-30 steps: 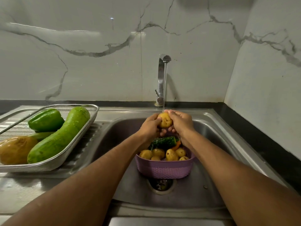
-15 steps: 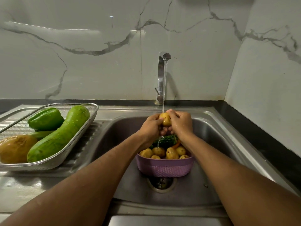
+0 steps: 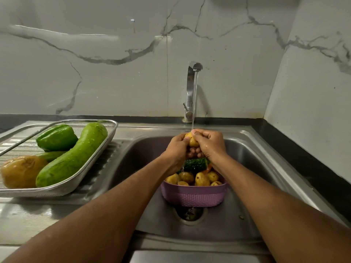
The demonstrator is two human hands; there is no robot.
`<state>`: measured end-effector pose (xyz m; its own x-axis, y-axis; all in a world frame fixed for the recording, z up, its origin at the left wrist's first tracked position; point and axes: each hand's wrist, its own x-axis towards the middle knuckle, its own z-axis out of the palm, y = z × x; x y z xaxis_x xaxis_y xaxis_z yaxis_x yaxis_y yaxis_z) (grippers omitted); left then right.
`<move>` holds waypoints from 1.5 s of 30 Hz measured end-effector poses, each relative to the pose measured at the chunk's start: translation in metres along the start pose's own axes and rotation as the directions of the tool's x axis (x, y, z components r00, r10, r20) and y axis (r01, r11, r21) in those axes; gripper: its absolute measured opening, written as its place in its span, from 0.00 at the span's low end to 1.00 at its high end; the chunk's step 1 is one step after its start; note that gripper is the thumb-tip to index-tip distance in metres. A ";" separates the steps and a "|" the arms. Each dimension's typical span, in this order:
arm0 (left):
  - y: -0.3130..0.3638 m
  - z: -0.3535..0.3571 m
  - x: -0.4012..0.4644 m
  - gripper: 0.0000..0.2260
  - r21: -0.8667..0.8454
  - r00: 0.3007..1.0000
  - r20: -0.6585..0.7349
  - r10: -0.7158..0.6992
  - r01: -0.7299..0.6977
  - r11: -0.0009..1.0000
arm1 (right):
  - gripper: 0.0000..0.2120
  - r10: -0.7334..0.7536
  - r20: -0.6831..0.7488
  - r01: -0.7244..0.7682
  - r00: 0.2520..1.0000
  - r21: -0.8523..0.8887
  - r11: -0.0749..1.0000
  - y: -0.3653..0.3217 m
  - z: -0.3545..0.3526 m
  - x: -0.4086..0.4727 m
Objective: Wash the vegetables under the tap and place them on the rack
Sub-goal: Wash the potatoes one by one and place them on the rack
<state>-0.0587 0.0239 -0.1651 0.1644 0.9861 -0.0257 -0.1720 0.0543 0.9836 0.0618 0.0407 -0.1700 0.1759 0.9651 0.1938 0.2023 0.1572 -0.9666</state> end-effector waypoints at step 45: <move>-0.003 0.011 -0.002 0.16 -0.022 0.994 -0.105 0.009 -0.011 1.000 | 0.09 0.086 -0.232 -0.068 0.969 0.083 0.994 -0.010 0.013 -0.010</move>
<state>-0.0482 0.0203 -0.1665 0.0599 0.9976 -0.0353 -0.1956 0.0464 0.9796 0.0456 0.0323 -0.1643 0.4117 0.8999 0.1440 0.1096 0.1079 -0.9881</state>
